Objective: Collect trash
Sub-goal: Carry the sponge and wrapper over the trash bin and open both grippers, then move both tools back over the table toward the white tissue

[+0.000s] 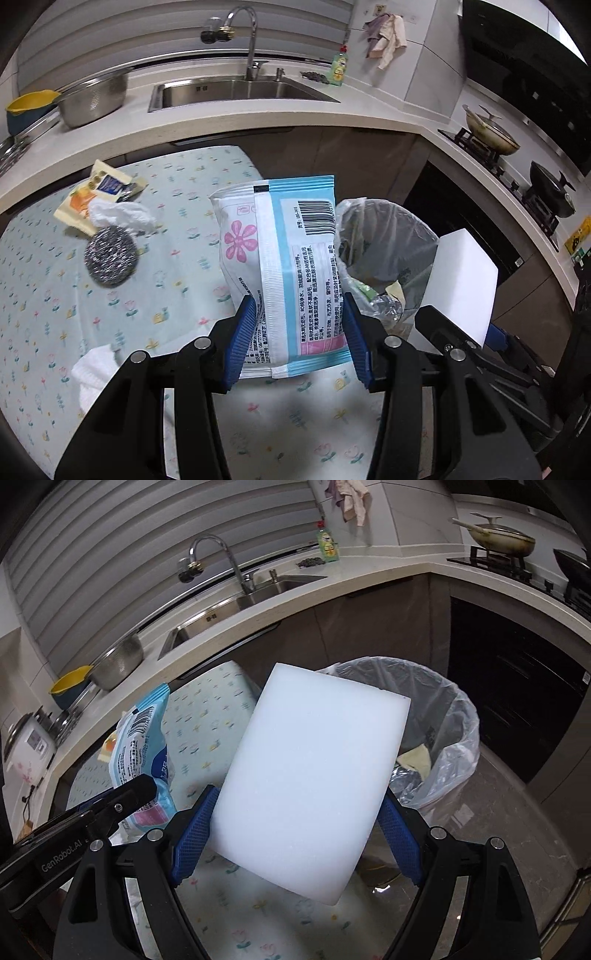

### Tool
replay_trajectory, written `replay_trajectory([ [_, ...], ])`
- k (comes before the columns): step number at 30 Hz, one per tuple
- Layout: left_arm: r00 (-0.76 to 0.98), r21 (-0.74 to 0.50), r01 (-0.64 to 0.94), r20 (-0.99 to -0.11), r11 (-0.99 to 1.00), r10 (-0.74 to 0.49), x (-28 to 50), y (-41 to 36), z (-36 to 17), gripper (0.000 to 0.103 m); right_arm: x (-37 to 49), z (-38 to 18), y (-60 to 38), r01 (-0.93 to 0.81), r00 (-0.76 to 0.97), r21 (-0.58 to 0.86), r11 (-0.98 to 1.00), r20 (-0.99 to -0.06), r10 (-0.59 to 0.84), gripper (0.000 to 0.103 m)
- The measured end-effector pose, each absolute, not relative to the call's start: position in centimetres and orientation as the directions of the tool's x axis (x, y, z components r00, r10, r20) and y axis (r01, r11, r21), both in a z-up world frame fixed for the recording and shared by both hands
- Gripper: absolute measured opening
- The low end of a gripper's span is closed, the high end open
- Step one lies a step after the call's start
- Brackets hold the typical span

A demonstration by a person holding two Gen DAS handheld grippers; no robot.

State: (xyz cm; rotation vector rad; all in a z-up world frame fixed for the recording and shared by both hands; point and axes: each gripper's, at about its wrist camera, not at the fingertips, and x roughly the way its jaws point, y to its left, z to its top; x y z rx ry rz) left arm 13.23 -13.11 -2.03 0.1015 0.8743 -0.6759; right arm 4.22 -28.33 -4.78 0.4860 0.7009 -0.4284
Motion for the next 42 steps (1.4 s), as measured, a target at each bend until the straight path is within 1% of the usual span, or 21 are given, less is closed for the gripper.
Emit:
replay_trajectory([
  [10, 0.353, -0.191, 0.686, -0.756, 0.702, -0.551, 14.1, -22.7, -3.7, 0.046, 3.0, -6.0, -36.1, 0.631, 0.650, 0.277, 0.724, -0.699, -0.299, 0.080],
  [16, 0.315, -0.203, 0.705, -0.769, 0.680, -0.556, 14.9, -26.1, -4.9, 0.047, 3.5, -7.1, -38.5, 0.662, 0.629, 0.273, 0.699, -0.708, -0.320, 0.080],
  [21, 0.311, -0.202, 0.702, -0.776, 0.683, -0.549, 15.9, -27.1, -5.8, 0.047, 4.8, -7.6, -39.8, 0.665, 0.621, 0.257, 0.702, -0.712, -0.328, 0.080],
  [25, 0.329, -0.198, 0.682, -0.777, 0.704, -0.537, 16.6, -27.1, -6.0, 0.056, 5.7, -8.0, -40.4, 0.661, 0.623, 0.265, 0.702, -0.714, -0.318, 0.080],
  [27, 0.340, -0.201, 0.669, -0.774, 0.716, -0.534, 17.0, -26.6, -6.0, 0.065, 6.2, -8.2, -40.6, 0.658, 0.623, 0.264, 0.705, -0.717, -0.314, 0.080],
  [30, 0.365, -0.194, 0.650, -0.769, 0.735, -0.525, 17.4, -26.1, -5.9, 0.074, 7.1, -8.3, -40.5, 0.647, 0.627, 0.261, 0.717, -0.717, -0.305, 0.081],
  [35, 0.399, -0.172, 0.636, -0.761, 0.752, -0.511, 17.5, -25.5, -5.5, 0.075, 8.0, -8.1, -40.0, 0.634, 0.637, 0.259, 0.729, -0.709, -0.302, 0.083],
  [39, 0.416, -0.170, 0.624, -0.753, 0.763, -0.509, 17.7, -24.7, -5.1, 0.082, 8.4, -7.9, -39.7, 0.624, 0.646, 0.265, 0.735, -0.704, -0.295, 0.084],
  [42, 0.432, -0.161, 0.619, -0.748, 0.769, -0.505, 17.7, -24.1, -4.8, 0.084, 8.7, -7.7, -39.3, 0.618, 0.649, 0.257, 0.743, -0.700, -0.297, 0.084],
])
